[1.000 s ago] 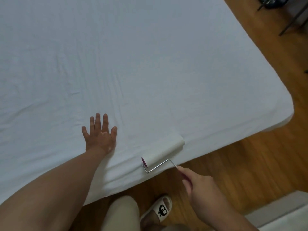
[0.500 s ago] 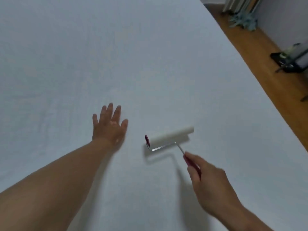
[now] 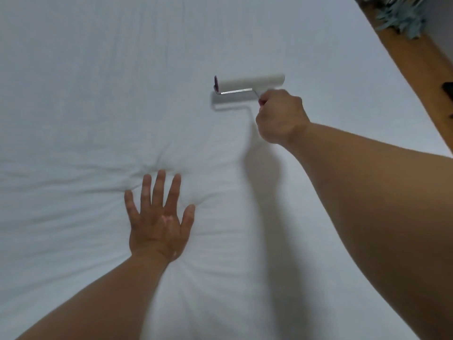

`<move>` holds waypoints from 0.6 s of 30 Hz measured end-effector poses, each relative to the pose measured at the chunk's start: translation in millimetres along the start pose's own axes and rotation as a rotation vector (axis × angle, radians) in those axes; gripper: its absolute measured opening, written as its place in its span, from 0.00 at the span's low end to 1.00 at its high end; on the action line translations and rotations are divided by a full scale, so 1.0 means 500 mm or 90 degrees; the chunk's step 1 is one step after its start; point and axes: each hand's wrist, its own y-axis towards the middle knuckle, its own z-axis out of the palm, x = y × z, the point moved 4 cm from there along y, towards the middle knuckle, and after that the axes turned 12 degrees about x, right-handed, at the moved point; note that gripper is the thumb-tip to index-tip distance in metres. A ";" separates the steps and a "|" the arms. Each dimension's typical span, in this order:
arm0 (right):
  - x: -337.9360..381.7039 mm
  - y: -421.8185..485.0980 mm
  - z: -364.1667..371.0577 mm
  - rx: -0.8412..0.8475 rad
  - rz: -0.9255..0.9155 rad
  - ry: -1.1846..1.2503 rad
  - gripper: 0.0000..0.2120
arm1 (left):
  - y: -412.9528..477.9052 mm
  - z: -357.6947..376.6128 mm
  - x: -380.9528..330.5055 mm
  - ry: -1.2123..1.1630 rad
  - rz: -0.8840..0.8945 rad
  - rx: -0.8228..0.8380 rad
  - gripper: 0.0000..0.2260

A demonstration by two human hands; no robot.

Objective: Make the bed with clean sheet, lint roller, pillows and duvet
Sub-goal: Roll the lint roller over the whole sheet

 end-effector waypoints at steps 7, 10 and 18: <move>-0.081 -0.117 0.082 0.046 0.036 0.017 0.10 | -0.002 -0.006 0.000 -0.006 0.000 0.016 0.32; -0.125 -0.235 0.115 0.040 0.042 0.035 0.10 | -0.007 -0.015 -0.002 0.005 -0.011 0.033 0.32; -0.259 -0.625 0.216 0.104 0.114 0.102 0.18 | -0.040 -0.043 -0.007 0.012 -0.035 0.107 0.31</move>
